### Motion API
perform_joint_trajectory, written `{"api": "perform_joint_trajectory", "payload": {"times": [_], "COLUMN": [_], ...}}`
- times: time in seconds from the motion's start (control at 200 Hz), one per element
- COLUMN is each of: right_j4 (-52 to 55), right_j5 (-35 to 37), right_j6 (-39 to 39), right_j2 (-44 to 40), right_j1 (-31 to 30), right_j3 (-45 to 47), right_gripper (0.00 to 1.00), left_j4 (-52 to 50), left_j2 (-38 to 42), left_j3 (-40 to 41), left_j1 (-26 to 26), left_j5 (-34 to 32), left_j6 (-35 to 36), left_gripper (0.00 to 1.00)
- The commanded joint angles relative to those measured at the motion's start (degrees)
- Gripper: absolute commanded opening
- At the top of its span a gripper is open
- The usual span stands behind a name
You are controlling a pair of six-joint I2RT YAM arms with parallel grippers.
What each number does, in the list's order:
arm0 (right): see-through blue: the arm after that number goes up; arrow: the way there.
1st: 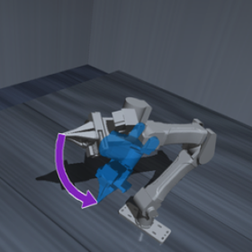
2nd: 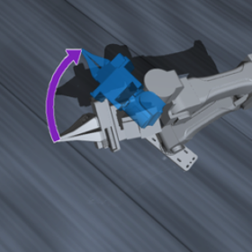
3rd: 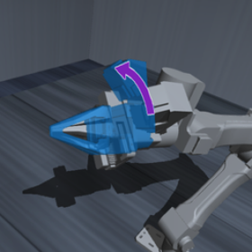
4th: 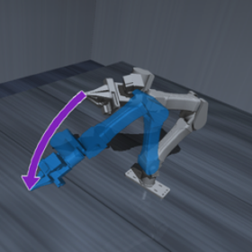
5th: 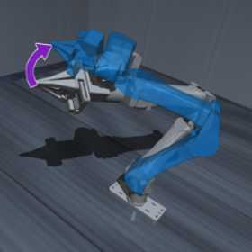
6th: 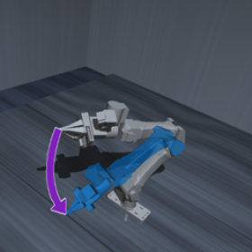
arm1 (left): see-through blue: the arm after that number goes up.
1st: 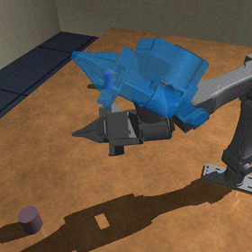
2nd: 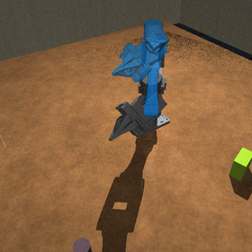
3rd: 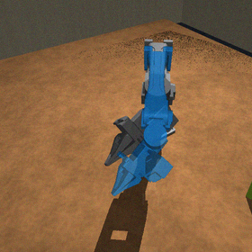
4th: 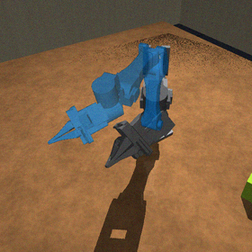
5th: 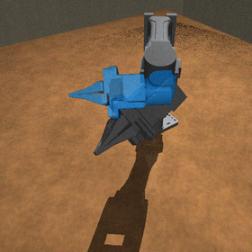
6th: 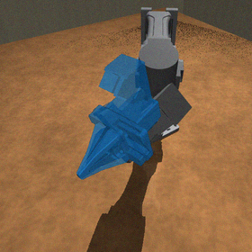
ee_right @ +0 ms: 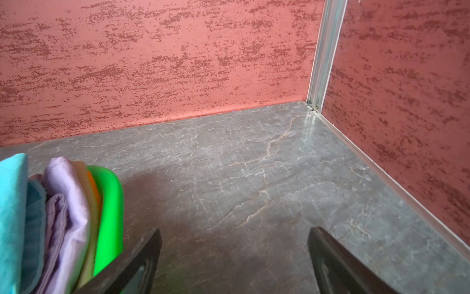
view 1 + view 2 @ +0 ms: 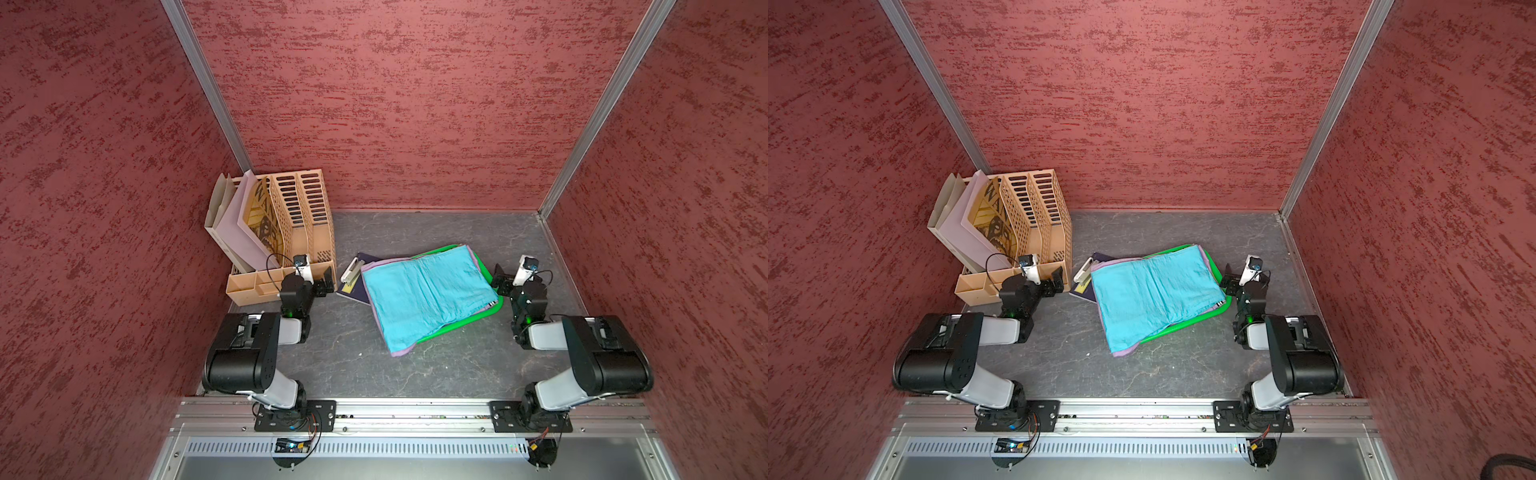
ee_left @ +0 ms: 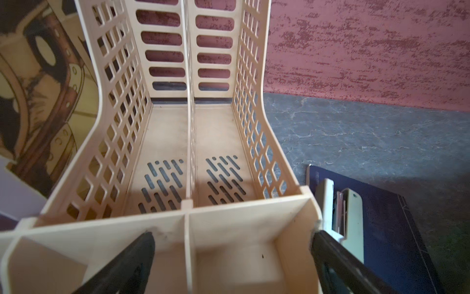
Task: Put the folded long pants in the basket
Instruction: Reset both arms
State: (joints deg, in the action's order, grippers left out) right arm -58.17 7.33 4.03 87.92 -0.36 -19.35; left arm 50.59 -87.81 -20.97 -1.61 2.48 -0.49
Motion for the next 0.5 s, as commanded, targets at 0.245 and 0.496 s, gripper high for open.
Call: {"api": "perform_joint_trajectory", "payload": {"times": [0.245, 0.496], "right_j4": [2.97, 3.15], "right_j5": [0.23, 0.22], "right_j6": [-2.58, -2.54], "right_j2": [0.65, 0.63], "right_j1": [-0.74, -0.78], "right_j3": [-1.33, -1.34], "right_gripper": [0.98, 0.98], "left_j4": [0.30, 0.31], "left_j2": [0.00, 0.00], "left_j3": [-0.83, -0.83], "left_j1": [-0.15, -0.16], "left_j5": [0.36, 0.31], "left_j6": [1.27, 1.25], "left_gripper": [1.00, 1.00]}}
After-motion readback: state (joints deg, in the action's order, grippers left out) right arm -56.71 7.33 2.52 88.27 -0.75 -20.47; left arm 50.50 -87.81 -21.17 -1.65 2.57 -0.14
